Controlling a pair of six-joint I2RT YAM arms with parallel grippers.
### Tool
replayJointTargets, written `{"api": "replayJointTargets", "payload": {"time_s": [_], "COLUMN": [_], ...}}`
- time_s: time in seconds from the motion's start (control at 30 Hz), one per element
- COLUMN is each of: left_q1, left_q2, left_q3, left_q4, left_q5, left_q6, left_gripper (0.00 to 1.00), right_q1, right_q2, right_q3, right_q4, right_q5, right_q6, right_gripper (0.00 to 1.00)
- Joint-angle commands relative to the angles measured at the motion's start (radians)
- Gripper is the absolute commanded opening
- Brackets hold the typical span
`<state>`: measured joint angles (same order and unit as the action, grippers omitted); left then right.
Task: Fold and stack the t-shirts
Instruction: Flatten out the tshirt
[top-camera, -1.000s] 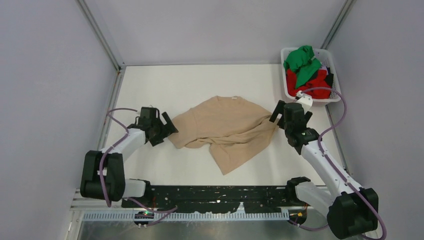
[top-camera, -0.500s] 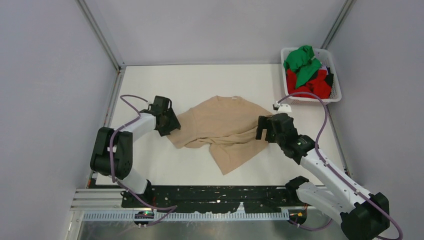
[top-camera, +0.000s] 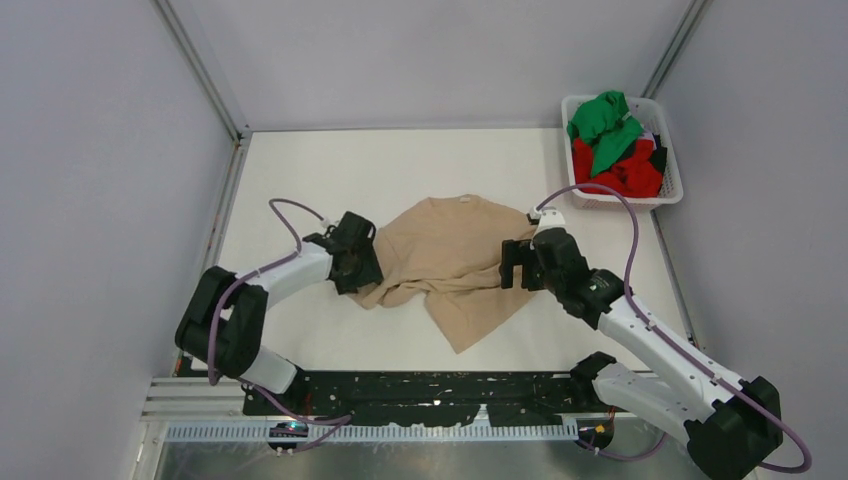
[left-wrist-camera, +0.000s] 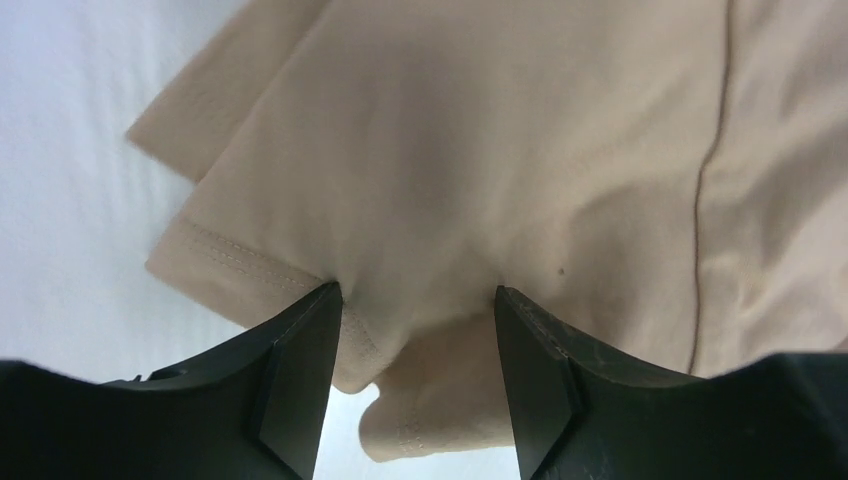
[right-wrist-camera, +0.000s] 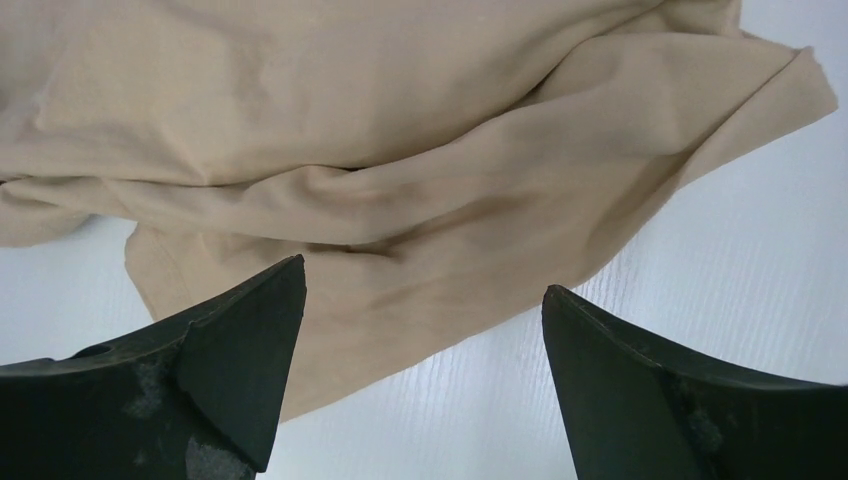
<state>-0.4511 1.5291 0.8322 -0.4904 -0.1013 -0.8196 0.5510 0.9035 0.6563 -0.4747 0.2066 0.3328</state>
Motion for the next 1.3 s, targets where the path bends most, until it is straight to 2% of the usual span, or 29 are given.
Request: {"api": "replayJointTargets", "payload": {"time_s": [0.0, 0.13, 0.2, 0.33, 0.43, 0.53, 0.73, 0.83, 0.97, 1.1, 1.27], "left_q1": [-0.153, -0.258, -0.265, -0.264, -0.263, -0.231, -0.153, -0.152, -0.153, -0.156, -0.175], "left_q2": [-0.081, -0.167, -0.217, -0.349, -0.454, -0.485, -0.409, -0.328, -0.212, -0.164, -0.199], "left_q3": [-0.117, -0.143, -0.147, -0.152, -0.171, -0.223, -0.252, -0.227, -0.216, -0.229, -0.250], "left_q4": [-0.048, -0.057, -0.096, -0.206, -0.259, -0.239, -0.080, -0.058, -0.020, -0.001, -0.038], "left_q5": [0.096, 0.085, 0.050, -0.101, -0.206, -0.238, -0.157, -0.124, -0.027, 0.027, 0.033], "left_q6": [-0.131, -0.186, -0.198, -0.219, -0.235, -0.233, -0.167, -0.148, -0.137, -0.142, -0.153], "left_gripper": [0.61, 0.61, 0.62, 0.67, 0.75, 0.79, 0.78, 0.74, 0.63, 0.50, 0.48], "right_q1": [0.013, 0.022, 0.033, 0.073, 0.111, 0.125, 0.136, 0.137, 0.136, 0.137, 0.137], "right_q2": [-0.021, -0.056, -0.071, -0.079, -0.061, -0.042, -0.032, -0.035, -0.035, -0.037, -0.033], "right_q3": [-0.014, -0.028, -0.035, -0.041, -0.047, -0.053, -0.053, -0.058, -0.061, -0.061, -0.063], "right_q4": [0.041, 0.051, 0.054, 0.054, 0.054, 0.056, 0.054, 0.046, 0.037, 0.028, 0.021], "right_q5": [-0.025, -0.029, -0.031, -0.026, -0.024, -0.025, -0.028, -0.010, 0.012, 0.027, 0.050], "right_q6": [-0.038, -0.041, -0.040, -0.040, -0.034, -0.025, -0.011, -0.002, 0.008, 0.008, 0.010], "right_gripper": [0.95, 0.95, 0.95, 0.95, 0.96, 0.95, 0.95, 0.95, 0.96, 0.96, 0.95]}}
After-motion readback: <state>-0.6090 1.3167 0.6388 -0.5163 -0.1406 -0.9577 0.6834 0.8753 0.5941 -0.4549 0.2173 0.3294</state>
